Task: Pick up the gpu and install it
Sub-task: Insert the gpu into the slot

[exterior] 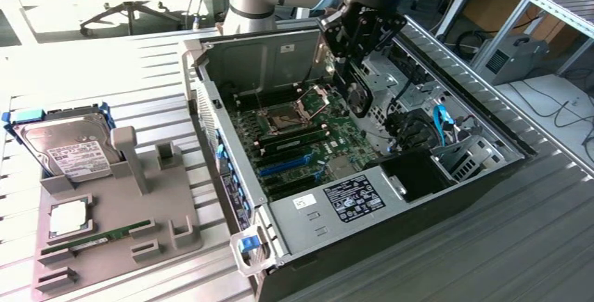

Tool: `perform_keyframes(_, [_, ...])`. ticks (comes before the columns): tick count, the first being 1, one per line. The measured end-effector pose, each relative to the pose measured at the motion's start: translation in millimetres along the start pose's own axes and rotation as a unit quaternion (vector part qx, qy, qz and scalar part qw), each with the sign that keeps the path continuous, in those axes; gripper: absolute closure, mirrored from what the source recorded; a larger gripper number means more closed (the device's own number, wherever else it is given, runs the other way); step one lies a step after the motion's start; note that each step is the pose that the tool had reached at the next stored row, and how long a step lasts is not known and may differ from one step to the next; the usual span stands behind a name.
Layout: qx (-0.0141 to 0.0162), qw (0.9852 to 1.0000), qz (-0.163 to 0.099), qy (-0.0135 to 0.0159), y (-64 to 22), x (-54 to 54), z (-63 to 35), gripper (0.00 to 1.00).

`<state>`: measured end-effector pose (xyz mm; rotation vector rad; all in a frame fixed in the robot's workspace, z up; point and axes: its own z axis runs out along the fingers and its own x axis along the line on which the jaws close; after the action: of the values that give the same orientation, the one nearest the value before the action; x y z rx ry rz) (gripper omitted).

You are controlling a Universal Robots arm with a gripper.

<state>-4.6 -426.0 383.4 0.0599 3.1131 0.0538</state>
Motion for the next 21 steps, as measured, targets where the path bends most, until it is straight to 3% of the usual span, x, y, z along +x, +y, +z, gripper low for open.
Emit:
perform_keyframes(14, [-0.0012,0.9990,-0.045,0.0016,0.0,-1.0,0.0,0.73])
perform_keyframes(21, [-0.0018,0.9977,-0.067,0.0024,0.1,-1.7,0.0,0.73])
